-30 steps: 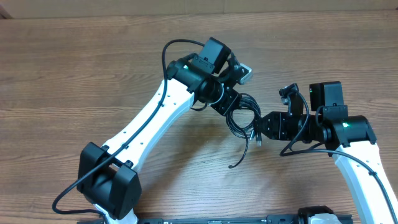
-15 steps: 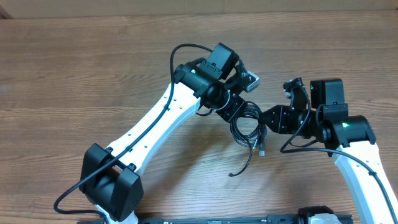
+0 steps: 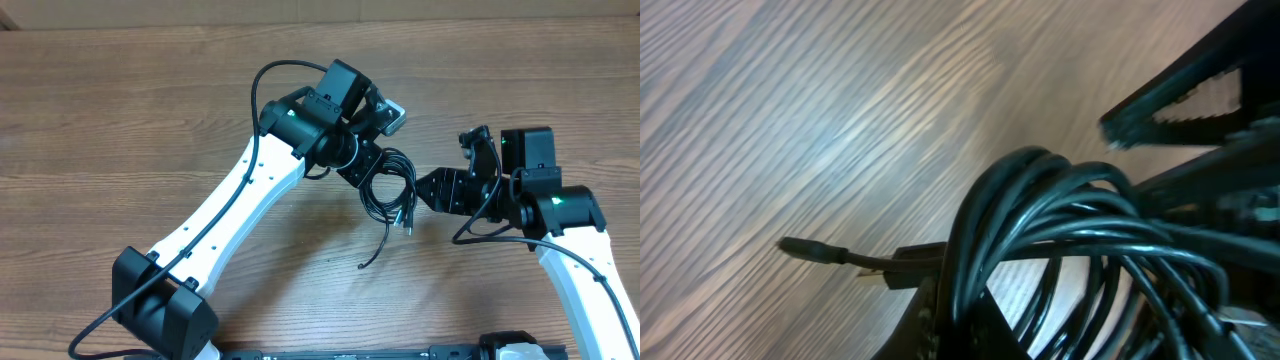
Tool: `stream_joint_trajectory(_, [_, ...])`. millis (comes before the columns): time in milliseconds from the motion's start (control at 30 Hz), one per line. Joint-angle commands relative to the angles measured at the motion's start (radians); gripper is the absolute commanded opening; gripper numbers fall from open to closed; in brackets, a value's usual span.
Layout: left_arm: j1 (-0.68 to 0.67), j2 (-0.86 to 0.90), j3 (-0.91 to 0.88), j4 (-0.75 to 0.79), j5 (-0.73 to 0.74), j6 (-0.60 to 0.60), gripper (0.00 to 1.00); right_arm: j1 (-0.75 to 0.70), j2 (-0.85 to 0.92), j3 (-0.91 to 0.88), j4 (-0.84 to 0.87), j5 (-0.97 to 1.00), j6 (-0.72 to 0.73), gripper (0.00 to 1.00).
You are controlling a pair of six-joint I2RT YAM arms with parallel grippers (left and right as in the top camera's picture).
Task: Untangle cables
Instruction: 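Bring the right gripper to the lifted bundle and grasp a loop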
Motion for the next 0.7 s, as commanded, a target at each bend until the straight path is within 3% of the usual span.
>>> stream_joint_trajectory(0, [-0.009, -0.025, 0.030, -0.005, -0.145, -0.075, 0.04, 0.005, -0.005, 0.032, 0.043, -0.067, -0.013, 0.58])
stream_joint_trajectory(267, [-0.016, -0.025, 0.030, 0.013, -0.151, -0.096, 0.04, 0.006, -0.007, 0.056, 0.047, -0.157, -0.024, 0.61])
stream_joint_trajectory(433, [-0.016, -0.025, 0.030, 0.036, -0.045, -0.095, 0.04, 0.006, -0.007, 0.056, 0.003, -0.163, -0.045, 0.57])
stream_joint_trajectory(667, [-0.016, -0.025, 0.030, 0.042, 0.042, -0.091, 0.04, 0.006, -0.007, 0.056, -0.005, -0.027, -0.039, 0.30])
